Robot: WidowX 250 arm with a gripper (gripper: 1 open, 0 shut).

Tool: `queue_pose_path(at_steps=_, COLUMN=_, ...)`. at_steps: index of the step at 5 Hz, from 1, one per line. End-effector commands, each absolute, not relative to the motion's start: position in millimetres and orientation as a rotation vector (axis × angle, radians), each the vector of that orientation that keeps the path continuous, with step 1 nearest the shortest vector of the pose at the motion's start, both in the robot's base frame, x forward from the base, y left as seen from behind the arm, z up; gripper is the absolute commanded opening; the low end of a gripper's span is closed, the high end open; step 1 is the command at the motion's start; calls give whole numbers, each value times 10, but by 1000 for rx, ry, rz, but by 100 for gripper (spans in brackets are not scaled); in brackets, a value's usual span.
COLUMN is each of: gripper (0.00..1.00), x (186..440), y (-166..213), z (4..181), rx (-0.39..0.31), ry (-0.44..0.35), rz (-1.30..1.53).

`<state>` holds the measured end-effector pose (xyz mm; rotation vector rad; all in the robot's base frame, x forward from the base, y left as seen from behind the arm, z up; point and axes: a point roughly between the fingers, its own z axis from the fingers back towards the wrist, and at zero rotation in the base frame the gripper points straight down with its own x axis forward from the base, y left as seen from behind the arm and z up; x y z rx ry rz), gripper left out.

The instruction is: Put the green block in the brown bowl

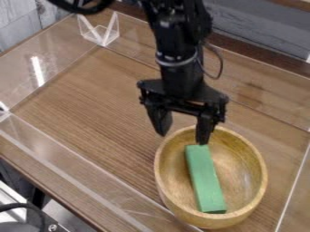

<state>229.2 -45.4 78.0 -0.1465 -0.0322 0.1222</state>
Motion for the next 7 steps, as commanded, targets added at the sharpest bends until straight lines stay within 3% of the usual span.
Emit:
queue_pose_path(at_steps=1, gripper=100, x=2336, y=-499, z=709, rx=-157, ry=-67, rz=126)
queue_pose_path(at_steps=5, gripper=100, x=2352, y=-493, z=475, rx=-169, ry=-72, rz=146)
queue_pose_path(at_steps=6, gripper=0, x=2354, y=-489, z=450, rx=-171, ry=-71, rz=149)
queue_pose_path(at_steps=7, gripper=0, x=2343, y=-484, z=460, rx=-174, ry=-69, rz=151)
